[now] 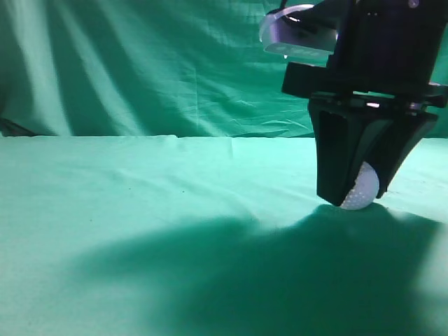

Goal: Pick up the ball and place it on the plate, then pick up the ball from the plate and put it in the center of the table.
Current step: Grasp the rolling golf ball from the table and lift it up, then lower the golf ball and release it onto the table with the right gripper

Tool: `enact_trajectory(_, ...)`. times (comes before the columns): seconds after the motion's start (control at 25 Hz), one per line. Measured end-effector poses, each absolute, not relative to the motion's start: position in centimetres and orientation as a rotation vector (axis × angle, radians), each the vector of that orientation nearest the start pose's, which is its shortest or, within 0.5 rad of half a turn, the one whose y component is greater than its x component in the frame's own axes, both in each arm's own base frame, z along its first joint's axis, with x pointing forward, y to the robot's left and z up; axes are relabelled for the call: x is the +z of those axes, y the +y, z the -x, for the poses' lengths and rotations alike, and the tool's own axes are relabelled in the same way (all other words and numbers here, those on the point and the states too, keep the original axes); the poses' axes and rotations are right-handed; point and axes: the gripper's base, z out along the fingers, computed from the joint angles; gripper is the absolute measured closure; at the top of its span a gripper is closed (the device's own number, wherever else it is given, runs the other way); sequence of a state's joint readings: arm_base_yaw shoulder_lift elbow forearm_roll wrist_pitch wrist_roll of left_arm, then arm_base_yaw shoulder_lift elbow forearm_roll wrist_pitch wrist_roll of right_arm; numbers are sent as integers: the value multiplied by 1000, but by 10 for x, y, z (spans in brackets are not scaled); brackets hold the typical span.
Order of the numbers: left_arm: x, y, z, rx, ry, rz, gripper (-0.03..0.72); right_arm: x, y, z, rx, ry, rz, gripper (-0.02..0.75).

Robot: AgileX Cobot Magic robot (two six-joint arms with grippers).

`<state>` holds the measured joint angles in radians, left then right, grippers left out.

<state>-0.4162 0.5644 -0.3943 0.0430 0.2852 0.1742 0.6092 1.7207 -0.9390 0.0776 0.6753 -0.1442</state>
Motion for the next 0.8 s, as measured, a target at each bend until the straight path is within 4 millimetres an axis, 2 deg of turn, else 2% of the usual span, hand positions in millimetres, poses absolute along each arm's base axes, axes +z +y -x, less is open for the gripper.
enact_trajectory(0.12,275,-47,-109,-122,1847,-595,636,166,180,-249,160,2779,1000,408)
enact_trajectory(0.24,275,-47,-109,-126,1848,-592,636,181,188,-257,191,2774,984,408)
enact_trajectory(0.48,275,-48,-109,-153,1856,-571,636,249,214,-292,288,2590,928,408)
enact_trajectory(0.6,275,-48,-109,-154,1854,-570,636,271,226,-308,304,2518,930,408)
enact_trajectory(0.72,275,-48,-109,-166,1857,-558,636,273,239,-326,306,2527,950,408)
enact_trajectory(0.8,275,-48,-109,-181,1861,-539,636,262,250,-337,303,2555,974,408)
